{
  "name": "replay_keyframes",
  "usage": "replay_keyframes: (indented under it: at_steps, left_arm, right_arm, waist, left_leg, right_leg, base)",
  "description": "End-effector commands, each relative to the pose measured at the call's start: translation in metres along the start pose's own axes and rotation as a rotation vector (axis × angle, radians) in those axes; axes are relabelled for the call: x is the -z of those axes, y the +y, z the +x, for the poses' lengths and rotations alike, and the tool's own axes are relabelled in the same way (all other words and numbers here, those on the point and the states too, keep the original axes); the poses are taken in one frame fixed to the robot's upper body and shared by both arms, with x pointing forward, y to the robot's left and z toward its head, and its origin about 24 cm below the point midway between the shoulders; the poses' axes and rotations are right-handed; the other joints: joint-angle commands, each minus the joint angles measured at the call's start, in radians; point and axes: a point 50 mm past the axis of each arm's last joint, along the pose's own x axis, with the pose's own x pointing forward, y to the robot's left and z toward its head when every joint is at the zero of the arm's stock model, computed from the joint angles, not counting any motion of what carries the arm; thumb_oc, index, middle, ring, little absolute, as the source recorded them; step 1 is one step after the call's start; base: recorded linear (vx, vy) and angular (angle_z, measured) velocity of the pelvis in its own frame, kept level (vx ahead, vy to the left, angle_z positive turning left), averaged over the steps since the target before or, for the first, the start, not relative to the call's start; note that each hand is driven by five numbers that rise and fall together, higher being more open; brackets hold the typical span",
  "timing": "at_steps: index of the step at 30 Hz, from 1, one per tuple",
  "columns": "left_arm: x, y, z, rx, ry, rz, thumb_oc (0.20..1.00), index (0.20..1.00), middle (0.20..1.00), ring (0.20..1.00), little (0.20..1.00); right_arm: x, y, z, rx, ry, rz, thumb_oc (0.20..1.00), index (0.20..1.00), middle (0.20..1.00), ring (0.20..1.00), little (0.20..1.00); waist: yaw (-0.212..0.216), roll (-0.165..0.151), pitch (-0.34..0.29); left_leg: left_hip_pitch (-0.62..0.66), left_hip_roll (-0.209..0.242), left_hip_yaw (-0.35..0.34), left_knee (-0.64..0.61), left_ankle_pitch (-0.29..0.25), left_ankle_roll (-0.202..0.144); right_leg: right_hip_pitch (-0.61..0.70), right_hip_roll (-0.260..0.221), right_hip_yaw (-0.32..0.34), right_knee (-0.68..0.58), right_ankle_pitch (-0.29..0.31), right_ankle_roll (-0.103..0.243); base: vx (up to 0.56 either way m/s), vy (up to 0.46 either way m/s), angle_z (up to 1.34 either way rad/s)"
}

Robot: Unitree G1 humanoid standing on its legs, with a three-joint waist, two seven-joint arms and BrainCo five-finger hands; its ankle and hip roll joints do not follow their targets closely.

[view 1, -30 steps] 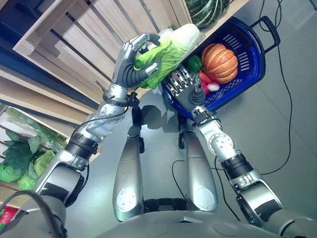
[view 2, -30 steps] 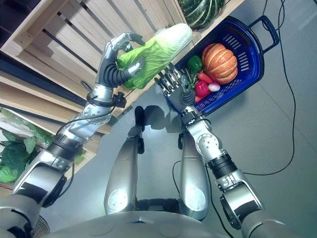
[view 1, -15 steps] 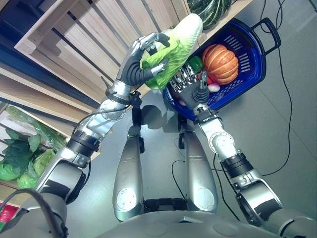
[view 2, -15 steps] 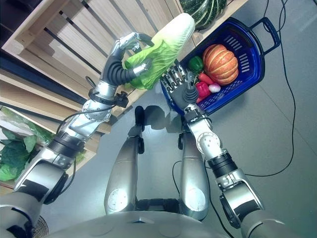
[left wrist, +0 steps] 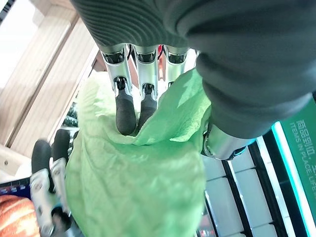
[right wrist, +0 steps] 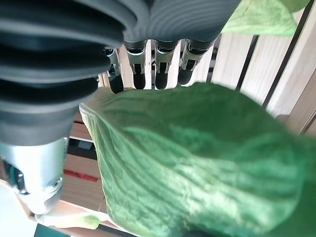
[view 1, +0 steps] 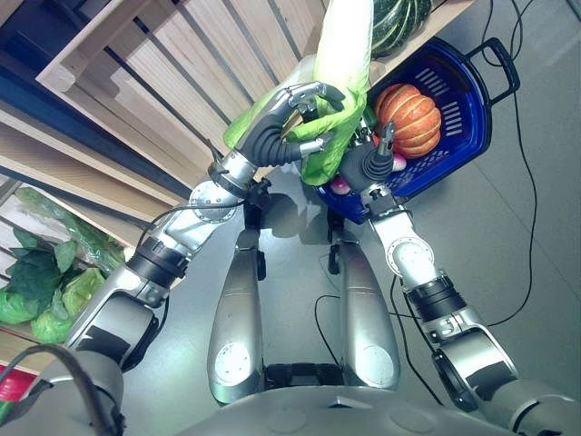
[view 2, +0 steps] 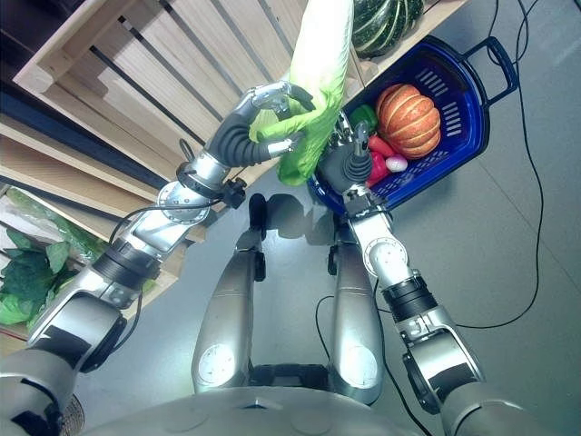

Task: Pick up fruits and vegetables into the basket

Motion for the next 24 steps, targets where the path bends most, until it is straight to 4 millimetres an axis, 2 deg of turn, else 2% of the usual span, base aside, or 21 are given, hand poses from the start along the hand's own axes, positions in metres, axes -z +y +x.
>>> replay_keyframes:
  at_steps: [1,14,23,24]
  left_arm:
    - [-0.0189,-0.0281,0.0047,0.153,-0.086,-0.067,0.2,0.2,0.2,0.2,0.2]
    - [-0.0126,-0.0335,0.0036,0.344,-0.02,-0.096,0.2,0.2,0.2,0.2,0.2]
    - [-0.0099,-0.0335,0.0035,0.396,0.009,-0.086,0.2,0.2,0.2,0.2,0.2]
    - [-0.0096,-0.0334,0.0036,0.394,0.012,-0.086,0.2,0.2,0.2,0.2,0.2]
  right_arm:
    - [-0.0186,0.0703,0.0342,-0.421,-0.095,0.011,1.0,1.0,1.0,1.0,1.0]
    - [-0.0255,0.0759,0.0374,-0.46,-0.09,-0.024,1.0,1.0,1.0,1.0,1.0]
    - [-0.0249,0.0776,0.0388,-0.481,-0.069,-0.043,1.0,1.0,1.0,1.0,1.0]
    - [-0.0244,0.0776,0.0385,-0.484,-0.069,-0.046,0.592,0.592,0.592,0.592,0.592]
  waist:
    - [-0.008,0.002,-0.032]
    - [-0.012,0.009,-0.032]
    - [-0.015,0.015,-0.032]
    - [-0.015,0.015,-0.032]
  left_leg:
    - [0.013,-0.039,0.017,0.063,-0.104,0.058]
    - [0.019,-0.037,0.024,0.058,-0.103,0.059]
    - [0.014,-0.037,0.025,0.058,-0.1,0.059]
    - [0.014,-0.037,0.026,0.058,-0.099,0.059]
  right_leg:
    - [0.078,-0.006,-0.052,-0.066,0.038,0.001]
    - [0.081,-0.012,-0.058,-0.073,0.042,0.003]
    - [0.076,-0.014,-0.058,-0.072,0.044,0.003]
    - [0.075,-0.014,-0.059,-0.072,0.044,0.003]
  base:
    - [0.0,0.0,0.0]
    - [0.0,0.0,0.0]
    - [0.0,0.0,0.0]
    - [0.0,0.0,0.0]
